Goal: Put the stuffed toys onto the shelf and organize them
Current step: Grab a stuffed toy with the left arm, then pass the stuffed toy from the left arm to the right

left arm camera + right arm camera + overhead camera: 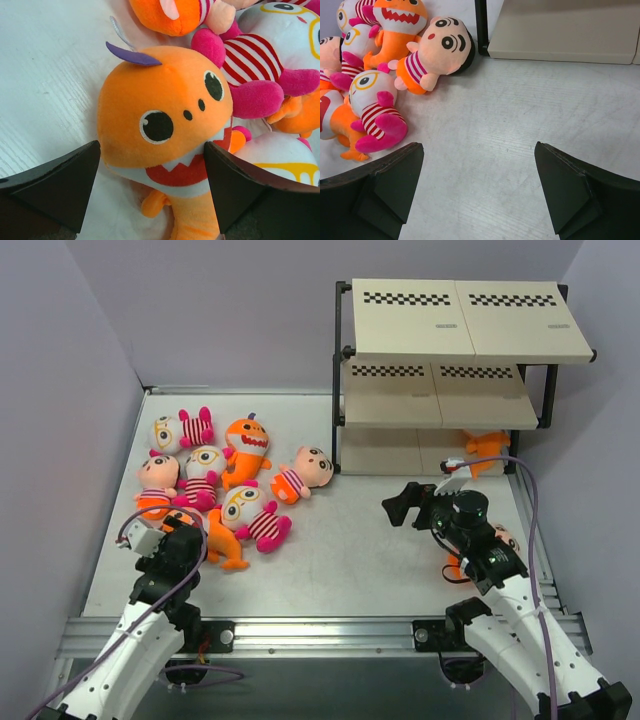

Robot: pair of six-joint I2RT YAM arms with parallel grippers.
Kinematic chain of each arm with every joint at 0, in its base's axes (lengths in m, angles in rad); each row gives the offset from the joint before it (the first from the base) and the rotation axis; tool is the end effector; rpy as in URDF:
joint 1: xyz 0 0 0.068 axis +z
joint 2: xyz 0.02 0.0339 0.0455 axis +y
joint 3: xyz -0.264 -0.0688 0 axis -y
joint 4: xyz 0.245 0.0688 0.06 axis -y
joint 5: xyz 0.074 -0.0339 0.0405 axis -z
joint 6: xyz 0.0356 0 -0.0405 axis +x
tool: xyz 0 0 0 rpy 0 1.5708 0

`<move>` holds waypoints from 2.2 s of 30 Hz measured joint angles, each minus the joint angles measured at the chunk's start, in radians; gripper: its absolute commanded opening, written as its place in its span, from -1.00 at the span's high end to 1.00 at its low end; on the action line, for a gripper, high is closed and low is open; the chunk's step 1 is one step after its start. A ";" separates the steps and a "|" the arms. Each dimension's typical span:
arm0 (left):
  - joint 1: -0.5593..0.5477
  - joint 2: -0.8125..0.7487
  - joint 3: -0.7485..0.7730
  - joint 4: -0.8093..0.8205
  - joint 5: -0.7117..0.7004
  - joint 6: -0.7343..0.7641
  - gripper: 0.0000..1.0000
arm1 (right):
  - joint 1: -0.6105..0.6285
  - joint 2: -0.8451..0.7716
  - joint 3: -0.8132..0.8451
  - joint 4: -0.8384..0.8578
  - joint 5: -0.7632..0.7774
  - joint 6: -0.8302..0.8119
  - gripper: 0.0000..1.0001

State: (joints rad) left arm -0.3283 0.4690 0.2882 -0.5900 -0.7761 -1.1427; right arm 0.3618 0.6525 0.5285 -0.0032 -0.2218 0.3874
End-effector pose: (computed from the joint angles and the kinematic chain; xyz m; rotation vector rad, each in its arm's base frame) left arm 0.1099 -0.0111 0.1785 -1.1432 1.7513 0.0400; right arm 0.1549 0.0670 0.2892 -0.1486 1.7453 0.7421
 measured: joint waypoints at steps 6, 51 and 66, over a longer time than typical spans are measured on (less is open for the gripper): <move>0.006 0.048 0.000 0.055 -0.002 -0.005 -0.25 | 0.006 0.003 -0.010 0.010 -0.002 0.000 -0.98; -0.186 0.345 0.471 0.102 0.488 0.344 0.95 | 0.687 0.612 0.291 0.269 0.185 0.017 -0.53; -0.328 0.389 0.496 0.211 0.439 0.363 0.95 | 0.714 0.736 0.367 0.299 0.233 0.075 -0.30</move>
State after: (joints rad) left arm -0.6559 0.8581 0.7841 -0.3786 -0.3370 -0.7799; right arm 1.0756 1.3884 0.8959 0.2958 0.0113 0.4622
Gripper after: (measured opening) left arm 0.135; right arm 0.660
